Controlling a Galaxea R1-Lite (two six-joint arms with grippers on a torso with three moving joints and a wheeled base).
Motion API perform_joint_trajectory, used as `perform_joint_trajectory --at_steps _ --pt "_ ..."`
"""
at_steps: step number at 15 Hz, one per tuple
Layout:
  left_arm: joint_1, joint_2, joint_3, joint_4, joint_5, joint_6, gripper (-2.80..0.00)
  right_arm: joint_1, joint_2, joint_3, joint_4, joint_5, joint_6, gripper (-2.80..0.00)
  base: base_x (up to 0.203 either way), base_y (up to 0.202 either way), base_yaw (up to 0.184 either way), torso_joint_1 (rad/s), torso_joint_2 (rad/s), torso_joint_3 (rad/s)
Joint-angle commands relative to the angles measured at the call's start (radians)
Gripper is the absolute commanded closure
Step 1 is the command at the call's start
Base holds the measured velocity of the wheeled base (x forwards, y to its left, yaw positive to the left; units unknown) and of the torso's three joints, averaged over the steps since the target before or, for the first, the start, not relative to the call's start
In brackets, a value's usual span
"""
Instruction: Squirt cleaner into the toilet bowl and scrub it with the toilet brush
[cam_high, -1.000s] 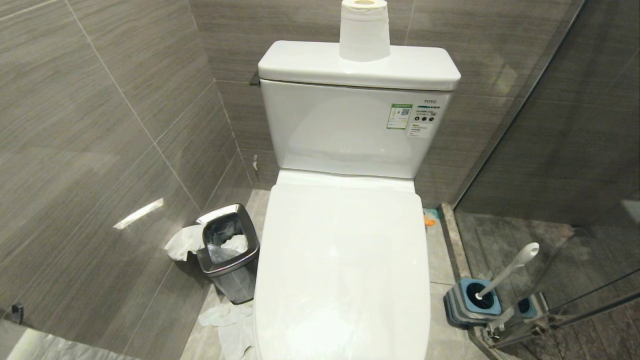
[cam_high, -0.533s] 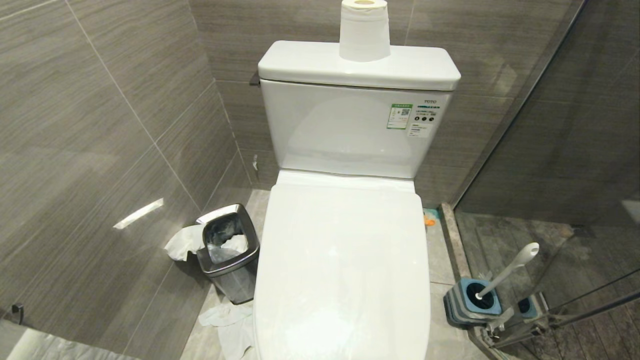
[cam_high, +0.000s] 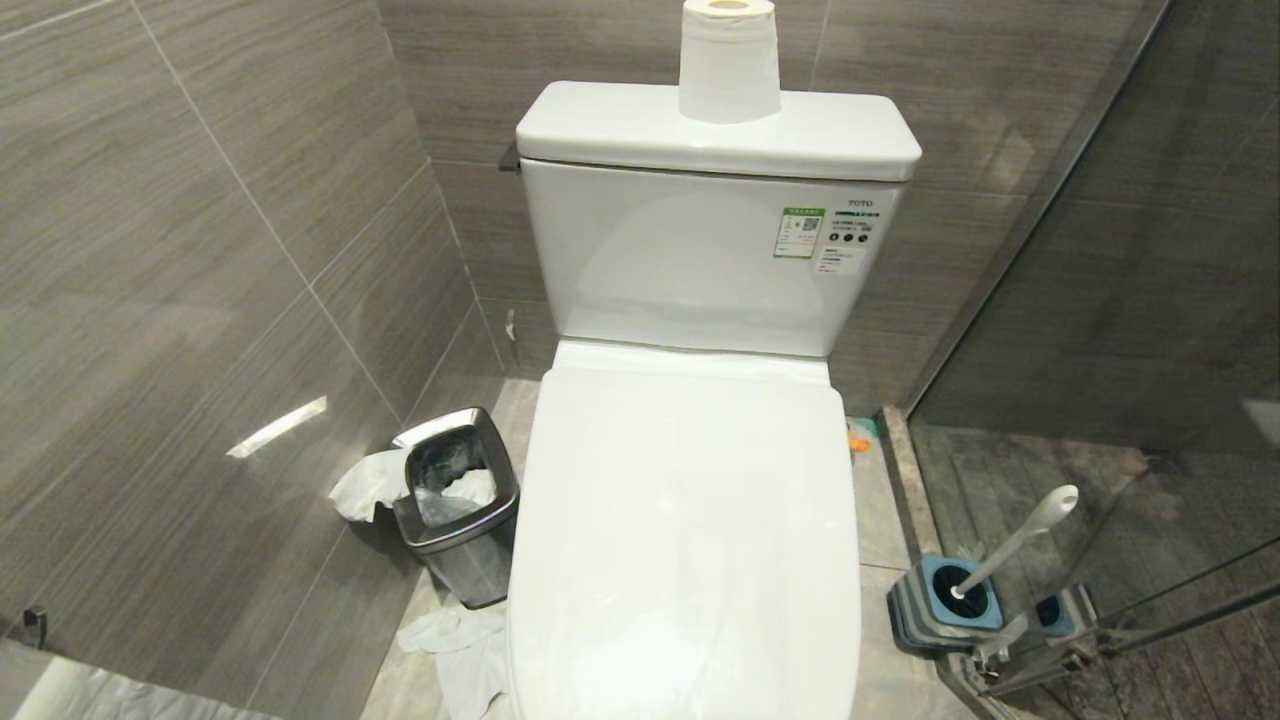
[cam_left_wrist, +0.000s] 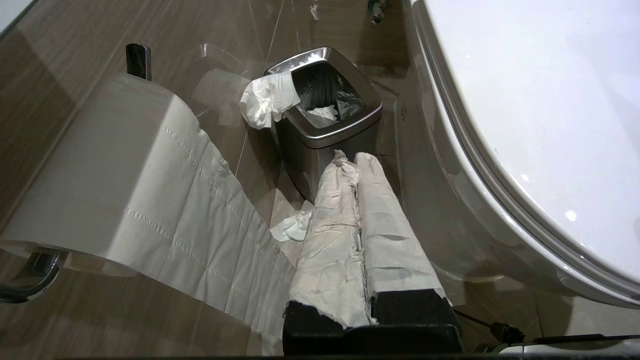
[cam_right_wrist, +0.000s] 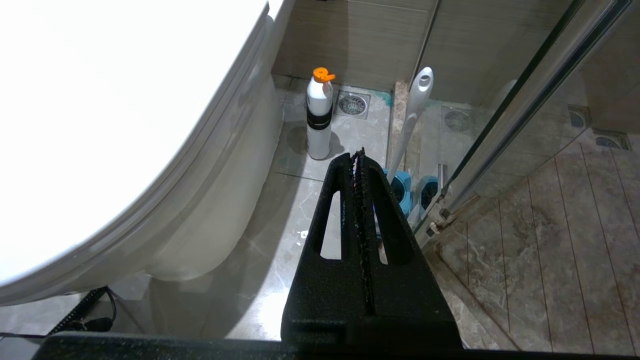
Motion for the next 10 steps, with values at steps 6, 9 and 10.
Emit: perform_joint_trajectory --at_steps 6,9,10 --pt "0.000 0.002 0.002 0.000 0.000 0.000 0.00 0.000 0.000 0.000 0.000 0.000 0.000 0.00 0.000 0.000 0.000 0.000 0.00 0.000" --pt "0.000 0.002 0.002 0.000 0.000 0.000 0.00 0.000 0.000 0.000 0.000 0.000 0.000 0.00 0.000 0.000 0.000 0.000 0.00 0.000" --pt "0.000 0.002 0.002 0.000 0.000 0.000 0.00 0.000 0.000 0.000 0.000 0.000 0.000 0.00 0.000 0.000 0.000 0.000 0.00 0.000"
